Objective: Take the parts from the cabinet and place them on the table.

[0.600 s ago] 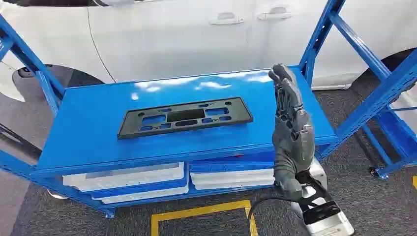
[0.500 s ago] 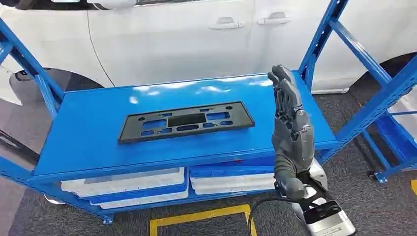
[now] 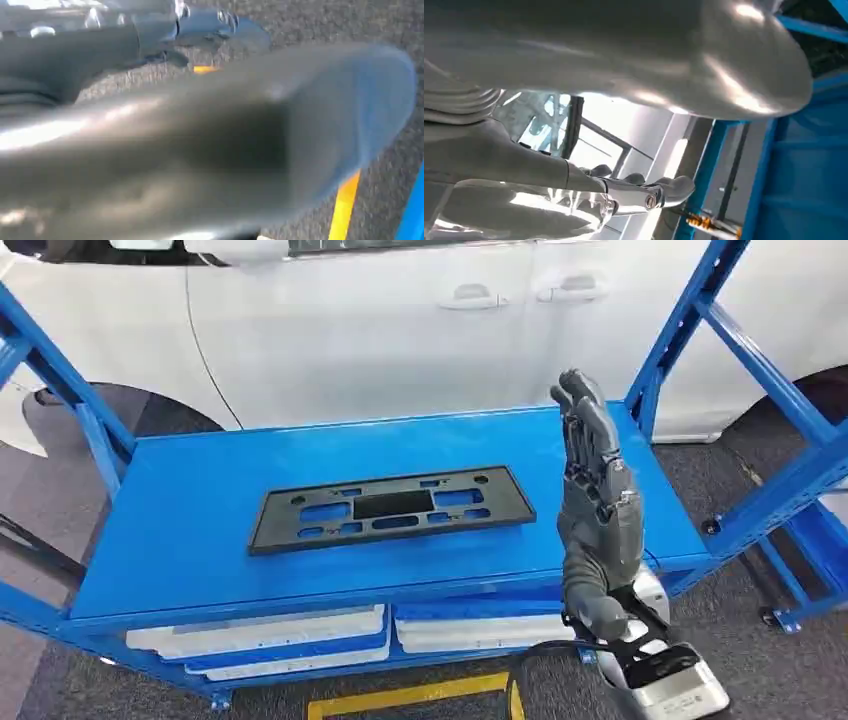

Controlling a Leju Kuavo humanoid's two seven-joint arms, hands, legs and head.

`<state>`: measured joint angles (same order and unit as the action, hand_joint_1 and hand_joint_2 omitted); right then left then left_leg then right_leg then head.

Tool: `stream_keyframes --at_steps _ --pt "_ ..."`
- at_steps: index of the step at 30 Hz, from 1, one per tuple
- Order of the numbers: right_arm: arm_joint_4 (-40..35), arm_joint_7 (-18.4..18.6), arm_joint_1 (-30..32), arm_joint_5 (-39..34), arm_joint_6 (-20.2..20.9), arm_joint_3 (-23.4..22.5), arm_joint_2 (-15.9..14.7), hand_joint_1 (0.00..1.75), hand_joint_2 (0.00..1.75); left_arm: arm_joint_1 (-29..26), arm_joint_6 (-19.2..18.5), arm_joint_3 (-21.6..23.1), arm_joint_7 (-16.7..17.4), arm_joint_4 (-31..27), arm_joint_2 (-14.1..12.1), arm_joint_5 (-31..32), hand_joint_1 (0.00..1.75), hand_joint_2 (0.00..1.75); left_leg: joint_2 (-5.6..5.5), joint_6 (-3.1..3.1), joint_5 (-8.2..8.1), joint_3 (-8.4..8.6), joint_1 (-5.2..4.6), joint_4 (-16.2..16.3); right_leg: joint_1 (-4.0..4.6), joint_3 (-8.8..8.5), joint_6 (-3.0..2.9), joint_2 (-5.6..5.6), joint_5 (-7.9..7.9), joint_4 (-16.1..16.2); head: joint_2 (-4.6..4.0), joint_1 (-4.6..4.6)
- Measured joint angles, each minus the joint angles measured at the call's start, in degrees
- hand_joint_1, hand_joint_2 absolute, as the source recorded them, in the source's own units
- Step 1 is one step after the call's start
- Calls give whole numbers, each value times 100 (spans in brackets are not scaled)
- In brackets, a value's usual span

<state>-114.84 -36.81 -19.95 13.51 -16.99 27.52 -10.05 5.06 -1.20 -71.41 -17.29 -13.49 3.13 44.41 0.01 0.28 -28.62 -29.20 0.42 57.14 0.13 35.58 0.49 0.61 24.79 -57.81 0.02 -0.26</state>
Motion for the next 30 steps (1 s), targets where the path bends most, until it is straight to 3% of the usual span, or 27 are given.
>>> stream_keyframes --at_steps 1,3,5,8,9,10,11,13,14,15,18,19,20,21,23,24,25,26,28,29,30 --pt "-4 -15 11 -33 22 -5 0 0 0 -2 2 0 0 0 0 0 0 0 17 -32 -21 -6 0 -25 11 2 -38 -10 -81 0 -2 -5" --pt "-9 -59 22 -40 38 -24 -4 0 0 -16 2 -2 2 0 0 2 0 0 28 -104 6 71 -3 29 -5 -62 -106 -54 -58 17 -2 -3" --pt "-59 -61 26 -9 35 -24 2 0 0 1 11 0 5 0 -4 7 0 0 19 -145 -81 -85 16 402 -40 -188 -164 -53 -38 81 -2 -20" --pt "-70 206 74 -44 154 -24 2 0 0 -9 35 0 29 2 0 17 0 0 19 -184 -647 -831 29 1643 -24 -244 -225 -63 23 82 -2 -20" --pt "-57 333 111 -123 248 -24 2 0 0 -25 66 0 31 2 0 17 0 0 18 -192 -714 -1006 28 1860 -17 -264 -227 -77 44 82 0 -29" --pt "-33 442 154 -243 392 -26 2 0 0 -45 101 0 29 2 2 2 0 0 18 -196 -603 -1063 29 1806 -15 -294 -224 -99 66 80 -2 -20" --pt "8 543 179 -400 539 -26 2 0 0 -58 126 0 22 2 2 -2 0 0 18 -191 -344 -985 28 1487 -11 -329 -217 -112 90 79 -2 -22" --pt "193 792 191 -718 1141 -42 2 0 0 -68 144 -2 11 2 4 -7 0 0 16 -114 343 -584 21 427 0 -417 -202 -126 140 80 -2 -22" --pt "372 951 203 -840 1517 -64 2 0 175 -70 155 -7 13 2 4 -7 0 0 11 -64 466 -465 6 78 -2 -437 -189 -126 160 83 -2 -22" --pt "565 1065 215 -835 1829 -77 2 0 175 -50 157 -9 15 2 9 -4 0 0 13 -61 219 -476 -22 29 19 -424 -163 -138 164 68 -2 -11" --pt "1002 1160 277 -279 1972 -37 0 0 175 -75 171 -11 53 4 22 7 0 0 -2 20 391 -440 -34 30 18 -434 -48 -132 190 92 -2 -11" --pt "1087 1160 278 -7 1866 -11 -2 0 175 -71 181 -11 68 4 55 20 0 0 5 46 438 -395 32 -49 43 -440 -17 -127 219 80 0 -18" --pt "1241 1156 270 543 1569 56 -7 0 175 -58 199 -11 70 4 68 35 0 0 8 58 455 -366 31 -92 16 -396 21 -117 316 -54 -2 3" --pt "1370 1167 261 980 1303 135 -7 0 175 -47 212 -9 75 4 74 53 0 0 13 84 455 -361 32 -98 1 -233 51 -113 511 -380 -2 24" --pt "1745 1270 258 2010 633 407 -7 0 175 -35 223 -9 85 4 90 77 0 0 14 96 446 -369 25 -95 -41 290 110 -109 924 -1366 -2 24" --pt "1973 1331 228 2502 329 595 -2 0 175 -31 214 -9 81 4 94 98 0 0 15 95 439 -372 24 -90 -60 498 132 -104 982 -1718 0 19" --pt "2228 1375 162 2880 144 787 7 0 175 -32 199 -9 66 4 98 118 0 0 15 88 432 -369 24 -85 -76 544 144 -98 894 -1733 -2 28" --pt "2440 1419 93 3089 -66 954 15 0 175 -29 190 -9 59 4 105 122 0 0 14 81 426 -362 25 -77 -94 469 150 -92 710 -1524 -2 26" --pt "2782 1468 -24 3291 -257 1256 70 0 175 -19 186 -9 46 7 127 135 0 0 5 44 391 -352 30 -36 -117 -7 137 -67 134 -472 -2 30" --pt "2936 1499 -128 3421 -323 1366 112 0 175 -16 181 -9 46 7 138 140 0 0 2 15 373 -355 27 -13 -120 -202 110 -52 39 -26 -2 39" --pt "3161 1580 -251 3646 -433 1513 182 0 175 -4 181 -7 44 7 138 144 0 0 -3 -29 345 -376 -17 21 -79 -211 66 -59 76 15 -2 30"
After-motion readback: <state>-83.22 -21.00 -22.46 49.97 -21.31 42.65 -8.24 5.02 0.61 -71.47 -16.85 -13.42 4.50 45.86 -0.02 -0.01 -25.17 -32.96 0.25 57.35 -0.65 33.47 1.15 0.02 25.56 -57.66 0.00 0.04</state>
